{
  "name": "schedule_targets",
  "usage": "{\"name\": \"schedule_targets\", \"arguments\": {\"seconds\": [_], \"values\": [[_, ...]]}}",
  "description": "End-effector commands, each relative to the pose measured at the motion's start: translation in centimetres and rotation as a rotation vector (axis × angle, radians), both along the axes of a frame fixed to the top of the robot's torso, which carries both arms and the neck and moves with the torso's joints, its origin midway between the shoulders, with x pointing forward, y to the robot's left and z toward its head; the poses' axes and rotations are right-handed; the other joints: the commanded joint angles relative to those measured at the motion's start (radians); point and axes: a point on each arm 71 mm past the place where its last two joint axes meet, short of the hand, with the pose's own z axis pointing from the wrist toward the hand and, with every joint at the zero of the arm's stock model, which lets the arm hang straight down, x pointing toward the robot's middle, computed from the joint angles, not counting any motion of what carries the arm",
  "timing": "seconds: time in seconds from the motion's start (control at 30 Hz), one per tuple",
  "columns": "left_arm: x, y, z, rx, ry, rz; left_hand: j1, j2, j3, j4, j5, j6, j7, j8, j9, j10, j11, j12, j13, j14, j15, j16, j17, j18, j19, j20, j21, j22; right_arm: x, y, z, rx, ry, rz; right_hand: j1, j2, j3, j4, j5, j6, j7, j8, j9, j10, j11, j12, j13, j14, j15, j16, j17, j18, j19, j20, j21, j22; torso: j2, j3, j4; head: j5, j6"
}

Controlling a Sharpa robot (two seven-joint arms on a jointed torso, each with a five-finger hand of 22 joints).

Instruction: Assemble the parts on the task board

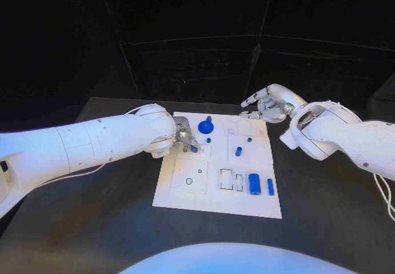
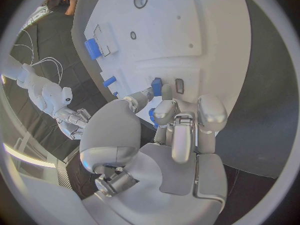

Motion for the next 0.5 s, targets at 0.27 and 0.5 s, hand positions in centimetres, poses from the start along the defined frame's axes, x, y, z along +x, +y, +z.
{"name": "schedule_targets", "arguments": {"seconds": [0.27,0.5], "values": [[0.03,-0.26,-0.41,0.024,0.031,-0.016,-0.015,0.006,-0.062,0.027,-0.004,0.007,-0.001,-0.002,0.002,0.001,-0.004,0.01,0.007,0.104,-0.009,0.003,0.263,-0.019,0.006,-0.006,0.005,0.005,0.0,0.24,0.11,0.002,-0.001,0.009,0.003,0.006,0.0,-0.005,0.006,0.004,0.002,0.004,-0.001,-0.006,0.001,-0.004,-0.001,0.052,-0.007,-0.005,0.049,0.017,-0.005,-0.001,-0.004,-0.002,0.001,-0.0004,-0.0021,-0.002,-0.001],[0.07,-0.48,-0.45,0.032,0.041,-0.024,-0.021,0.015,-0.11,0.046,-0.004,0.013,-0.002,-0.002,0.006,0.003,-0.004,0.016,0.014,0.104,-0.009,0.003,0.263,-0.019,0.008,-0.007,0.007,0.01,0.0,0.25,0.1,0.002,0.001,0.009,0.003,0.006,0.0,-0.005,0.006,0.004,0.002,0.004,-0.001,-0.006,0.001,-0.004,-0.002,0.052,-0.007,-0.005,0.049,0.018,-0.006,-0.001,-0.004,-0.003,0.0,-0.0006,0.0002,-0.006,-0.004]]}}
